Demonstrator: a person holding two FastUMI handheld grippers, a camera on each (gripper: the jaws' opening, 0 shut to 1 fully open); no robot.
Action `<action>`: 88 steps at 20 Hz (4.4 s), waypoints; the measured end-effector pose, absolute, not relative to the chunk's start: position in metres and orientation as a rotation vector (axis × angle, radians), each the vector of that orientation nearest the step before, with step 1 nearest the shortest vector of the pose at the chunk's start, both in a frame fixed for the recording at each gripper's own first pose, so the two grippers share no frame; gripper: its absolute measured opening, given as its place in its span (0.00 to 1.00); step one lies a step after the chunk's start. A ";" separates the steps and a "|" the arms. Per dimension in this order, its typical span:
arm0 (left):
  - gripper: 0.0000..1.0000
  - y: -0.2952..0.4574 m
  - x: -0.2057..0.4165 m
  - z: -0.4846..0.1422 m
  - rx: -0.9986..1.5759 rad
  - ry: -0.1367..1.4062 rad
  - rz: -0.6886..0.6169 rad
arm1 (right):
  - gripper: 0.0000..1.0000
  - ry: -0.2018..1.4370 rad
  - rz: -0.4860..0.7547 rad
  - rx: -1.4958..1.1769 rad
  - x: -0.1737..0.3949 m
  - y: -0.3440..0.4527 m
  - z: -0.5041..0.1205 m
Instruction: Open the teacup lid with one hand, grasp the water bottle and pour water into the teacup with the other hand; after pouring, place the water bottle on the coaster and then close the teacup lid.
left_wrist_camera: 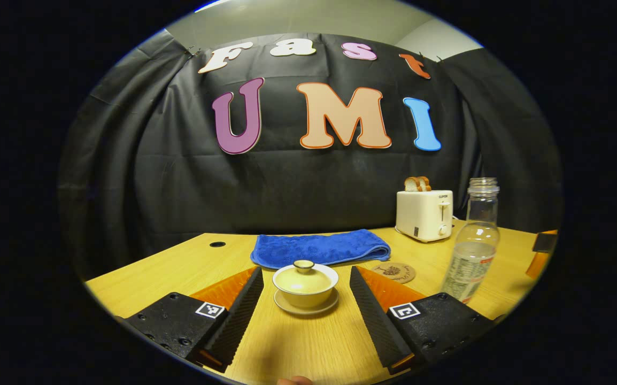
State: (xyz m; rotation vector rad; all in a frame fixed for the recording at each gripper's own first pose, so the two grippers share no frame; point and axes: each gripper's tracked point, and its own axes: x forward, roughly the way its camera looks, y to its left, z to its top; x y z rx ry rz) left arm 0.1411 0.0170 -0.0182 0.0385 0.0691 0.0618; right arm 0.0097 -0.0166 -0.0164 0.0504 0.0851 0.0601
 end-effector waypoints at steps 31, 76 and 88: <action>0.45 0.028 0.214 -0.045 0.113 0.226 0.069 | 0.96 0.082 0.003 0.045 0.011 -0.035 -0.017; 0.21 0.092 0.061 0.007 0.134 -0.028 0.106 | 0.94 0.091 -0.008 0.047 0.108 0.023 -0.028; 0.23 0.095 0.065 -0.010 0.088 0.038 0.089 | 0.77 0.103 0.039 0.046 0.132 0.043 -0.032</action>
